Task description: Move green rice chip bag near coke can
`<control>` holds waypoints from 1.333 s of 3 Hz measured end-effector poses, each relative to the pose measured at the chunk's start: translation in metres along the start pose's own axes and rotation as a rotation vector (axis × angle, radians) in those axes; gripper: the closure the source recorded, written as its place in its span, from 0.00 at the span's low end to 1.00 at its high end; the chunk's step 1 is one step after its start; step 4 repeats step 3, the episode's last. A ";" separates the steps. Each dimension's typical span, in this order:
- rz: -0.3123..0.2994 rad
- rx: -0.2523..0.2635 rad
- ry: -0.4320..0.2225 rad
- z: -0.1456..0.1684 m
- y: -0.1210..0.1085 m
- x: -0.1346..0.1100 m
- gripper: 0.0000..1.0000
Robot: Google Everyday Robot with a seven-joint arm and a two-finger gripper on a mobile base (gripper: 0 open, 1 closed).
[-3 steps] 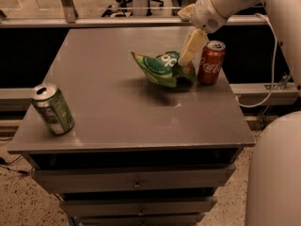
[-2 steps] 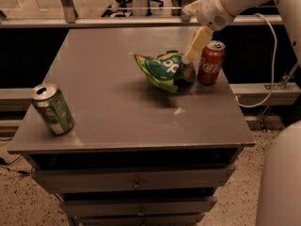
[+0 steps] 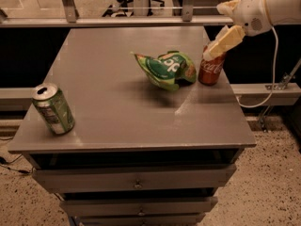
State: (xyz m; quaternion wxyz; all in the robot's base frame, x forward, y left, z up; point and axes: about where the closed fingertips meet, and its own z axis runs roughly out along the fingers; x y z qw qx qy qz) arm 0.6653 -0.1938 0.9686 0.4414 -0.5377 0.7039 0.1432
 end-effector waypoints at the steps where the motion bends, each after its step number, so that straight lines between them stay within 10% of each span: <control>1: 0.137 0.075 -0.102 -0.037 0.001 0.040 0.00; 4: 0.188 0.115 -0.186 -0.067 0.003 0.053 0.00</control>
Offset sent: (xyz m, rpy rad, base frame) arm -0.0520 -0.1070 0.0016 0.3411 -0.0431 -0.1855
